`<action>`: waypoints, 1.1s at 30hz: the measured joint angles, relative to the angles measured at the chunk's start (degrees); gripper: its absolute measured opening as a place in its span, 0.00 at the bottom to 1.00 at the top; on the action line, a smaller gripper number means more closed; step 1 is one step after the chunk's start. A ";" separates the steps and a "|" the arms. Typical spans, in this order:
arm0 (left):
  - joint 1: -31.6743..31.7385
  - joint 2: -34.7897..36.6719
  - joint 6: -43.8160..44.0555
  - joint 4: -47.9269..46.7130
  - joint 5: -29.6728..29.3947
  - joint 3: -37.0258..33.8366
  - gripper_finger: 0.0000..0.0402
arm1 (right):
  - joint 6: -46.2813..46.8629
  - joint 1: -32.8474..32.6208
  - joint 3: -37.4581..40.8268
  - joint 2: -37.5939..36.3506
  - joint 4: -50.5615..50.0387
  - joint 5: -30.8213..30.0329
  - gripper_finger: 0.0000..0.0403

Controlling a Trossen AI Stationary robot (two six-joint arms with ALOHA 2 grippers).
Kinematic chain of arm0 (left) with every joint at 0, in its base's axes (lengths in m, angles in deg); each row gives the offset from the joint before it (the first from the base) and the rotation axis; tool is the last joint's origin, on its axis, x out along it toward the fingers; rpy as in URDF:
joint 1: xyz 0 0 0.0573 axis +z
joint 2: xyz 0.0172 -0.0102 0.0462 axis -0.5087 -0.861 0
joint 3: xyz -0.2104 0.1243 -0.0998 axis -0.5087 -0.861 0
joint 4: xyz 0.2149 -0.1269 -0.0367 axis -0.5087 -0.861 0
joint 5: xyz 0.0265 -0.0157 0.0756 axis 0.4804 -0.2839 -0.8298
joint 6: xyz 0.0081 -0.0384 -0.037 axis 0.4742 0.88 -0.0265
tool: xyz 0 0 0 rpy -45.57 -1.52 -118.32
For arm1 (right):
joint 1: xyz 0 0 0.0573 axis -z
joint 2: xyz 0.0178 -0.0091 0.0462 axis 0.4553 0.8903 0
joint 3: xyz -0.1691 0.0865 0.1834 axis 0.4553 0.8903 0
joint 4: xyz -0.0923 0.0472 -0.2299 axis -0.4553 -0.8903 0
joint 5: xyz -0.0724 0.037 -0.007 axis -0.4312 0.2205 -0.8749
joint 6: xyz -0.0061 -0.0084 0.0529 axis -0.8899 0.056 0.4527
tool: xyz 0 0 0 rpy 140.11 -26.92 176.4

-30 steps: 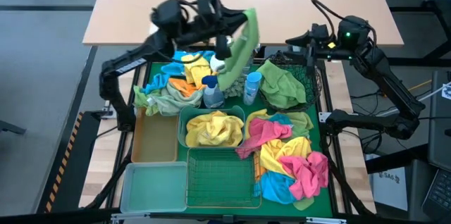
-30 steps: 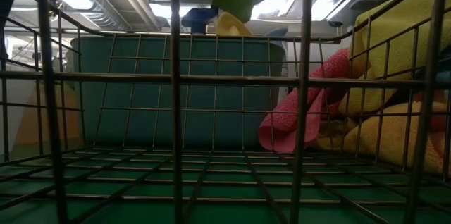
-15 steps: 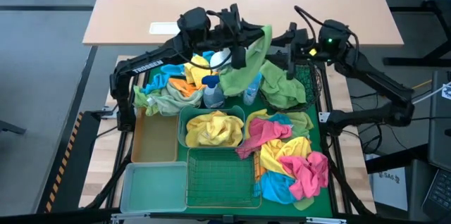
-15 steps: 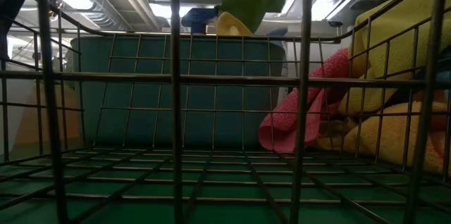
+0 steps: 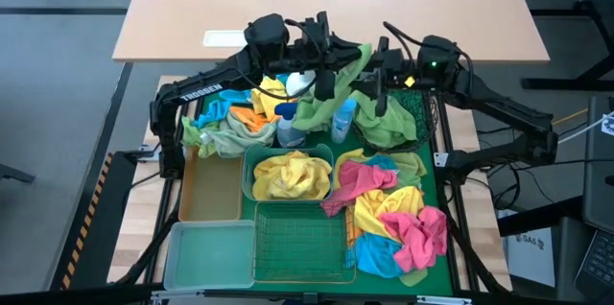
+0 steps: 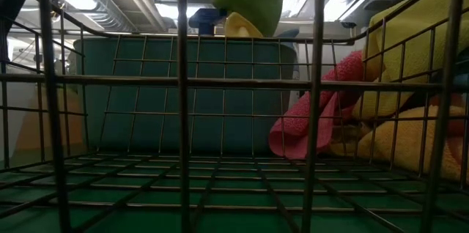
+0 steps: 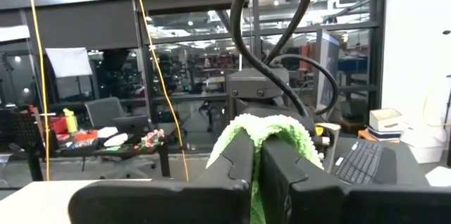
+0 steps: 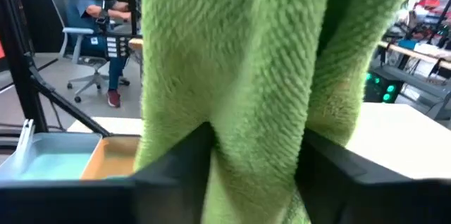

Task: Sort microfiber towel by color & place in baskets
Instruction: Put the green microfiber towel into the black wire basket

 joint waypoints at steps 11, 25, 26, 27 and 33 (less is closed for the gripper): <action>0.41 1.92 -0.31 -6.16 -5.54 0.02 0.18 | 0.20 0.07 0.00 -2.50 -0.17 -2.46 0.07; 3.97 7.16 -0.63 -27.90 -15.42 0.07 0.36 | -1.55 6.76 0.00 -13.34 -12.62 -19.70 0.01; 4.50 7.32 -0.63 -29.41 -15.45 0.07 0.36 | -1.65 7.80 0.00 -13.98 -13.75 -20.08 0.01; 4.83 7.38 -0.61 -30.15 -15.46 0.07 0.36 | -1.93 8.82 0.00 -14.71 -14.91 -20.11 0.02; 7.55 7.48 -0.62 -36.94 -15.79 0.07 0.36 | -2.34 15.93 0.00 -18.41 -23.80 -21.03 0.04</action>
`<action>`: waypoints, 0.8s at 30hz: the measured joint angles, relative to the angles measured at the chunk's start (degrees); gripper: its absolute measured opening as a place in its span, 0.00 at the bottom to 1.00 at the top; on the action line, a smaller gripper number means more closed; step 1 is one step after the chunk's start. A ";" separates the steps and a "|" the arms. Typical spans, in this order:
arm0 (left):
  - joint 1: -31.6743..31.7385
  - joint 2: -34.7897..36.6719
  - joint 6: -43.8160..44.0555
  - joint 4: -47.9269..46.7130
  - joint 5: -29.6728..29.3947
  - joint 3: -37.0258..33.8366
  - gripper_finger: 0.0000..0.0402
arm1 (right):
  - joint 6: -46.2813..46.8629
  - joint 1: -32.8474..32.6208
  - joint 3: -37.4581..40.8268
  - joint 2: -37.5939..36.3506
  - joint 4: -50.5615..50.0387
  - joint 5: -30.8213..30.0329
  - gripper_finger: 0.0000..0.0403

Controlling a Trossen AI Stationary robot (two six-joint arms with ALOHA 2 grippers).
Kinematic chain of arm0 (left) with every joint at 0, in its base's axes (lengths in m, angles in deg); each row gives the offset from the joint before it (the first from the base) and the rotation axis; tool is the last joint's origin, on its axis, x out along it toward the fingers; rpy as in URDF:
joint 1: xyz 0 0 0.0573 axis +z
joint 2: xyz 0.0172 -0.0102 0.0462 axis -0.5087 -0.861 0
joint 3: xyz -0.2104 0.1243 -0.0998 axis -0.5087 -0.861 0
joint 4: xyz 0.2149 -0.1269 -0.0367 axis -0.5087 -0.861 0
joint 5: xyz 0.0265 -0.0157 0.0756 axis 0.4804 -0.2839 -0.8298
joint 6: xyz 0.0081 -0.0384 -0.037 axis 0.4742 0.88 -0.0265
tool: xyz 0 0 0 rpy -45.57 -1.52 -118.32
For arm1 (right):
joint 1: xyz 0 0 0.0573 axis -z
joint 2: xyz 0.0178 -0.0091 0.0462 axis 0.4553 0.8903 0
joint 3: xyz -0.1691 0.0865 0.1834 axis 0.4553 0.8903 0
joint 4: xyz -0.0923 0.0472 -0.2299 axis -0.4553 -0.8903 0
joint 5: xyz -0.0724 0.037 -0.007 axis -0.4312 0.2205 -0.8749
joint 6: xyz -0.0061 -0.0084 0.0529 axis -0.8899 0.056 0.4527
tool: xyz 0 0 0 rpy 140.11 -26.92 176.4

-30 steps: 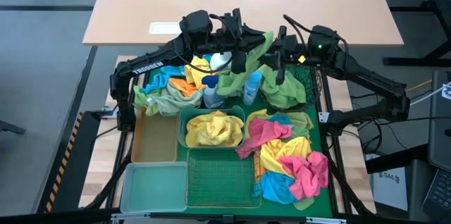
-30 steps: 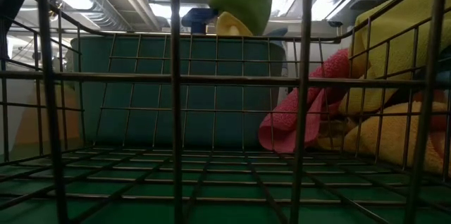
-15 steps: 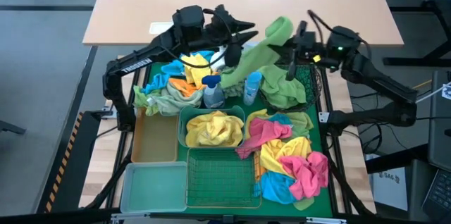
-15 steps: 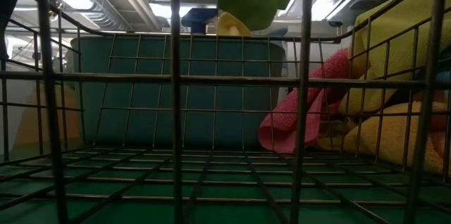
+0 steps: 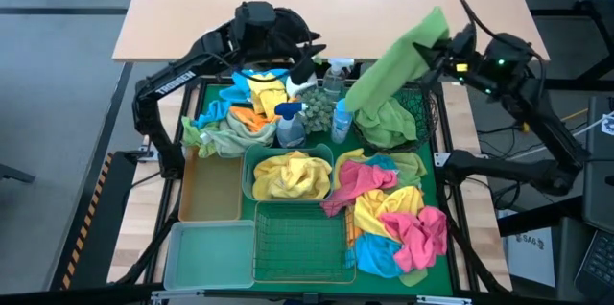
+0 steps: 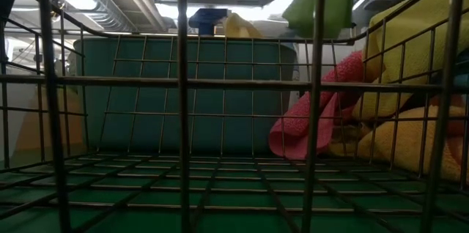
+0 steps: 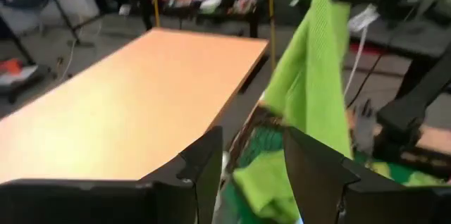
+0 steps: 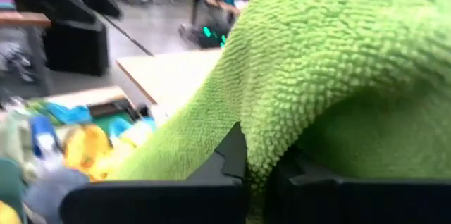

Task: Sort microfiber towel by color & place in baskets
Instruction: Put the green microfiber towel into the black wire basket

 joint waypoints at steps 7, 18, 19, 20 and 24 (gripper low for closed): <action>3.32 -0.02 0.05 -5.36 -0.09 0.00 0.36 | 0.03 4.14 0.00 -0.56 -12.81 -3.53 0.02; 8.92 -0.04 0.41 -12.68 0.04 0.00 0.36 | 0.15 4.44 0.00 0.31 -20.94 -5.40 0.06; 9.63 -0.04 0.43 -13.73 0.02 0.00 0.36 | 0.15 4.44 0.02 0.35 -21.38 -4.98 0.06; 10.35 -0.04 0.42 -14.89 -0.01 0.00 0.36 | 0.17 4.44 0.02 0.40 -21.54 -4.60 0.06; 12.94 -0.07 0.49 -20.32 -0.02 0.00 0.36 | 0.18 4.44 0.02 1.14 -21.53 -2.69 0.06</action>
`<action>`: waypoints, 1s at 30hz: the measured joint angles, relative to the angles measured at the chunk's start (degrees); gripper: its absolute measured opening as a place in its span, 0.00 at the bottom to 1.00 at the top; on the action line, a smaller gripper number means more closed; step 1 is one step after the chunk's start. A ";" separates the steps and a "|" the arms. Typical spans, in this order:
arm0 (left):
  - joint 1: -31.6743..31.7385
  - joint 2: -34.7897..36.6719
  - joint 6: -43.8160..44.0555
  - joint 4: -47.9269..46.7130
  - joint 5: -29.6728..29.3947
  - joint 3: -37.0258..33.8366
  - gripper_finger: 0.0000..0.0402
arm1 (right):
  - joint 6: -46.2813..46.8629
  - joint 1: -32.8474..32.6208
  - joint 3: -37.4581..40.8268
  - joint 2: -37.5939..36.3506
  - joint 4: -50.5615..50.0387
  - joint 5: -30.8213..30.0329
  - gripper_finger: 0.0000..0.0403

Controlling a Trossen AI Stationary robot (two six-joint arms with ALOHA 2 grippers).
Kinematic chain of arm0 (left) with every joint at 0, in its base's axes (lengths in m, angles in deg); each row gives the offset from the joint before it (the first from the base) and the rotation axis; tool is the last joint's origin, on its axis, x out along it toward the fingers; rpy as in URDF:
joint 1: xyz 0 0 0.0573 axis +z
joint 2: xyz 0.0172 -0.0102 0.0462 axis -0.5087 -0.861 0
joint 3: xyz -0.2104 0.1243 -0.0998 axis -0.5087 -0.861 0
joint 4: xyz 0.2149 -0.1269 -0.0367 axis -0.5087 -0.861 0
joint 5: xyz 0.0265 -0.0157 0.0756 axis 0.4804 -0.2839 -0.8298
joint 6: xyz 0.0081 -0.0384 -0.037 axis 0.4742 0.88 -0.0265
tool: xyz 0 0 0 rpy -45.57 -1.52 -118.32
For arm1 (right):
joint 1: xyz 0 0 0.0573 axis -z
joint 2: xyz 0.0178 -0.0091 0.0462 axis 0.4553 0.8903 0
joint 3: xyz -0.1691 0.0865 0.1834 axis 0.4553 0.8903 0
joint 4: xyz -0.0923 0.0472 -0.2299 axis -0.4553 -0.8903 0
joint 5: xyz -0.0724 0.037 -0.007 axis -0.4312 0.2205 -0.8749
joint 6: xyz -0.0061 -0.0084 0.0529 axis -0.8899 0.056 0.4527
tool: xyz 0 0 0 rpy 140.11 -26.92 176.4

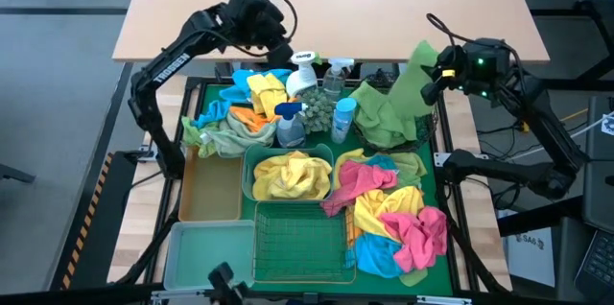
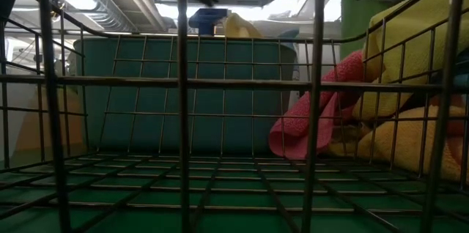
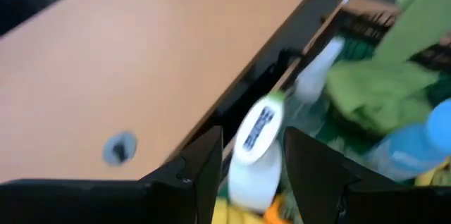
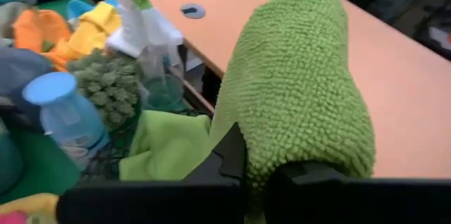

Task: Sort microfiber towel by color & place in baskets
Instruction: Put the green microfiber towel into the black wire basket, then put the yellow microfiber towel into the blue bin

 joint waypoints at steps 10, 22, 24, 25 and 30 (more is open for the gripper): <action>5.73 -0.42 0.99 -11.38 1.29 -0.02 0.36 | 5.62 -0.04 0.00 4.54 -6.64 1.19 0.27; 11.58 -0.54 0.32 -9.37 5.78 -15.13 0.36 | 5.61 -0.04 0.00 7.89 -10.16 1.71 0.60; 11.91 -0.57 -1.79 -7.83 6.48 -19.19 0.36 | 5.61 -0.04 0.00 7.86 -10.16 1.71 0.61; 11.93 -0.55 -2.73 -6.62 6.77 -21.30 0.36 | 5.61 -0.04 0.00 7.83 -10.16 1.71 0.61; 11.95 -0.55 -4.80 -1.55 6.99 -30.21 0.36 | 5.59 -0.04 0.00 7.83 -10.16 1.71 0.62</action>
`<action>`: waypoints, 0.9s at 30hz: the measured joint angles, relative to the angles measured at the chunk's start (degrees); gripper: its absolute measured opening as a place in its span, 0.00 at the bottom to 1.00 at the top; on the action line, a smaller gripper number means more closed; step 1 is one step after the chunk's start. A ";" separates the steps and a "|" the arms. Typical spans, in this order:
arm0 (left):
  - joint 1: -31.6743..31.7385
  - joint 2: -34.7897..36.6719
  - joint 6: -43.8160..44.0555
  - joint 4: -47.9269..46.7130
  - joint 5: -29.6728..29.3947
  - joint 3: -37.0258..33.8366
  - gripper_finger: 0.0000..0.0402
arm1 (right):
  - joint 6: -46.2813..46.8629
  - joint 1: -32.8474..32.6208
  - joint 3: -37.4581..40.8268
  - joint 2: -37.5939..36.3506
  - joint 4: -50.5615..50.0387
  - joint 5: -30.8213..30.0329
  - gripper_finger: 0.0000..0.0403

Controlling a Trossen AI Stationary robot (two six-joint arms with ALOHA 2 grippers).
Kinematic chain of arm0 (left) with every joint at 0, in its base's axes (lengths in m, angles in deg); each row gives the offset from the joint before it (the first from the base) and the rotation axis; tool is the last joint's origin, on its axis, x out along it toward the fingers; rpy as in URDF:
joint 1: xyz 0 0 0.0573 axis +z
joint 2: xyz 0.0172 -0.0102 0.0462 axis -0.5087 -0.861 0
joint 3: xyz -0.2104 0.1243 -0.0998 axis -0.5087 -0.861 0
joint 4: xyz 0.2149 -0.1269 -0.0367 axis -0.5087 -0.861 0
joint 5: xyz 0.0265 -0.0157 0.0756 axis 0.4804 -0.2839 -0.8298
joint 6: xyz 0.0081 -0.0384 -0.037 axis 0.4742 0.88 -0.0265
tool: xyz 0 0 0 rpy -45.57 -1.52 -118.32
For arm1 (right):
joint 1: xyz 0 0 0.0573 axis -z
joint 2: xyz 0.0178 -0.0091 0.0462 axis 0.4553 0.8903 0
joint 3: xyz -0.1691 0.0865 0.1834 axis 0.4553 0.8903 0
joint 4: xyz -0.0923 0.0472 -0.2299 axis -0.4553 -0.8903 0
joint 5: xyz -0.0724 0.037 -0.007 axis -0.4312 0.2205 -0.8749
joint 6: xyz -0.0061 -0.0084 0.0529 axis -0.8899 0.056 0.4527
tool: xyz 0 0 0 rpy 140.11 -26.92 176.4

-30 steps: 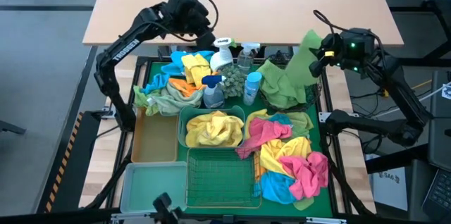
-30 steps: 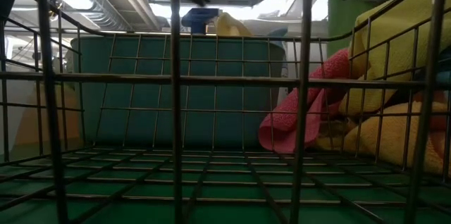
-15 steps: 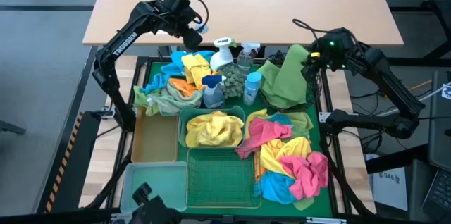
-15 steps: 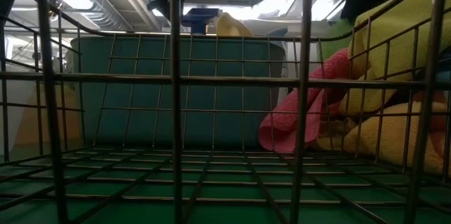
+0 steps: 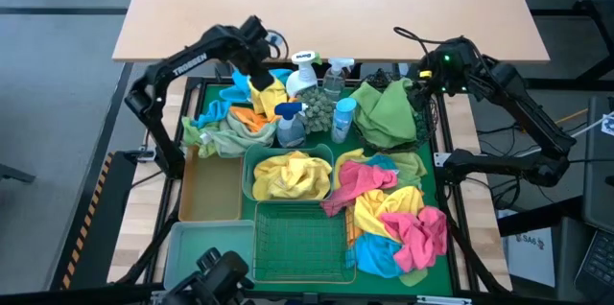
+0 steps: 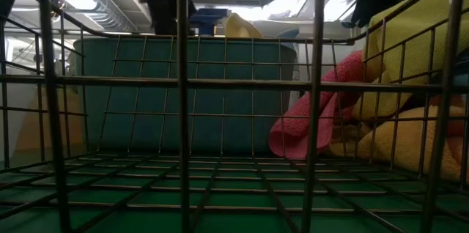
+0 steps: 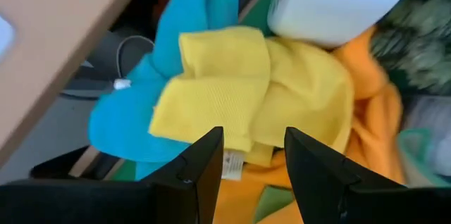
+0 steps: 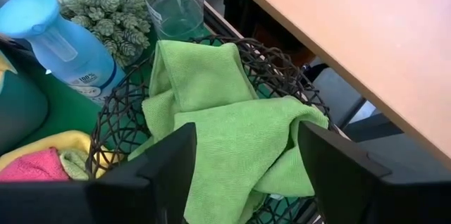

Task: Sort microfiber towel by color & place in baskets
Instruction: Put the yellow microfiber towel into the blue bin

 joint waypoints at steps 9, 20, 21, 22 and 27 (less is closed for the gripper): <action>-0.07 0.00 -0.15 9.19 -1.42 -9.96 0.36 | -0.01 0.00 0.00 0.00 0.00 0.00 0.62; -0.31 0.02 -0.17 20.15 -4.19 -16.92 0.36 | -0.02 0.00 0.00 0.00 0.02 0.00 0.62; -0.31 0.02 -0.17 20.95 -4.11 -17.57 0.36 | -0.02 0.00 0.00 0.00 0.02 0.00 0.62; -0.31 0.02 -0.18 21.71 -4.09 -18.29 0.36 | -0.02 0.00 0.00 0.00 0.02 0.00 0.62; -0.31 0.02 -0.17 23.25 -4.11 -21.83 0.36 | -0.02 0.00 0.00 0.00 0.02 0.00 0.62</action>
